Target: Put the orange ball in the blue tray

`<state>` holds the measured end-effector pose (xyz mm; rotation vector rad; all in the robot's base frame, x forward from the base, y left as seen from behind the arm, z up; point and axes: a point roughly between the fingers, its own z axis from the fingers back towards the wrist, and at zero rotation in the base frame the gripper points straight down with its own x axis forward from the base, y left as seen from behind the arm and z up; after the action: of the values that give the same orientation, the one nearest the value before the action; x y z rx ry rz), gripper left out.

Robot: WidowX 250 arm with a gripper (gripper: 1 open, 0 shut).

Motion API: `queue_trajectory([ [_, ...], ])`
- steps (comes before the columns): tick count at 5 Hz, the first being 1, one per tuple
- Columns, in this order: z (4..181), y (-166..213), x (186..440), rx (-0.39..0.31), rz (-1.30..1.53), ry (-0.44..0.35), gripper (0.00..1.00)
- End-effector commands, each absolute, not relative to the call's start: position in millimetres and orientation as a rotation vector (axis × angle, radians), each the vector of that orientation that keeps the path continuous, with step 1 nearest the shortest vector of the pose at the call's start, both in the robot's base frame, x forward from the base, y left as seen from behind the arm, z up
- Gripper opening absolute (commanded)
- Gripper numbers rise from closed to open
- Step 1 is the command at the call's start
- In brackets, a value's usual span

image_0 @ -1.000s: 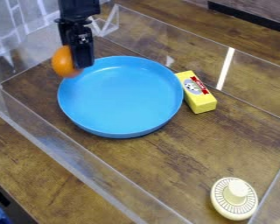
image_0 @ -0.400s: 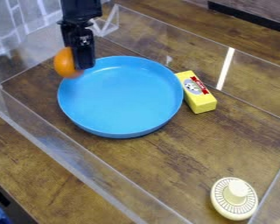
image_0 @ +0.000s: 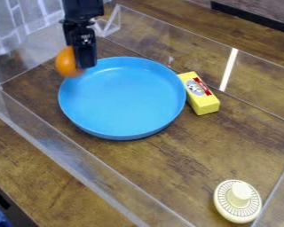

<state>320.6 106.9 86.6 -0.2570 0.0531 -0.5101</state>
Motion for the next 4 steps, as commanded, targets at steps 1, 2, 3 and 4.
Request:
queue_trajectory([
  [1,99.5,109.7,329.5,-0.226,-0.526,0.020,0.00],
  [2,98.9,110.9,331.2,-0.226,-0.534,0.024,0.00],
  [3,97.9,112.6,333.1,-0.227,-0.543,0.027,0.00],
  [4,95.3,115.2,335.2,-0.226,-0.554,0.029,1.00],
])
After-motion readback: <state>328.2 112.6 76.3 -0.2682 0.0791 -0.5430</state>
